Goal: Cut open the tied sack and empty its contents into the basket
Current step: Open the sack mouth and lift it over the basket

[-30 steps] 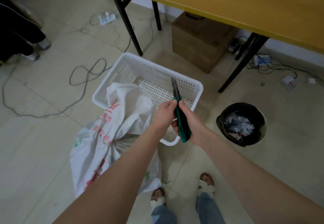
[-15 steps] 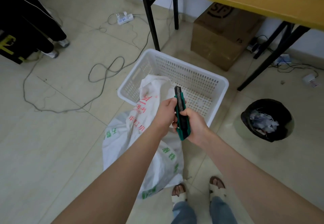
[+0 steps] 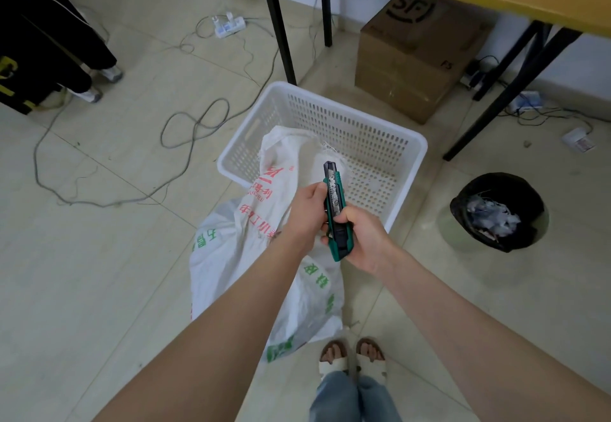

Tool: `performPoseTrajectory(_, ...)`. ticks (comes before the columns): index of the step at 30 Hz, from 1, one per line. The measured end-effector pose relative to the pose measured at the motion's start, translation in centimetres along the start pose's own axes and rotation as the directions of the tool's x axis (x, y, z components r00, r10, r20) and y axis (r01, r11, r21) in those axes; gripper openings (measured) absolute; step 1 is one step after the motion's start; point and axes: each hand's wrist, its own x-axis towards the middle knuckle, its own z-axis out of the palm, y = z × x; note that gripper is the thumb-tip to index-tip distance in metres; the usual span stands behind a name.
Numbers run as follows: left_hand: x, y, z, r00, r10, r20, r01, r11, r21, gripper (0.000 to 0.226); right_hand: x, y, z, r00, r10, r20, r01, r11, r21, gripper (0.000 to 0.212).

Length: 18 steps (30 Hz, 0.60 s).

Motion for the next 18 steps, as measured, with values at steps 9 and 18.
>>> performPoseTrajectory(9,0.6,-0.5,-1.4,0.994,0.028,0.103,-0.033,0.998,0.048,0.030,0.1,1.6,1.6,0.997,-0.072,-0.040,0.074,0.996,0.049,0.046)
performPoseTrajectory(18,3.0,-1.8,-11.3,0.964,0.039,0.262,-0.079,0.986,0.144,0.024,5.1,7.2,7.7,0.941,-0.078,-0.330,0.159,0.961,0.225,0.005)
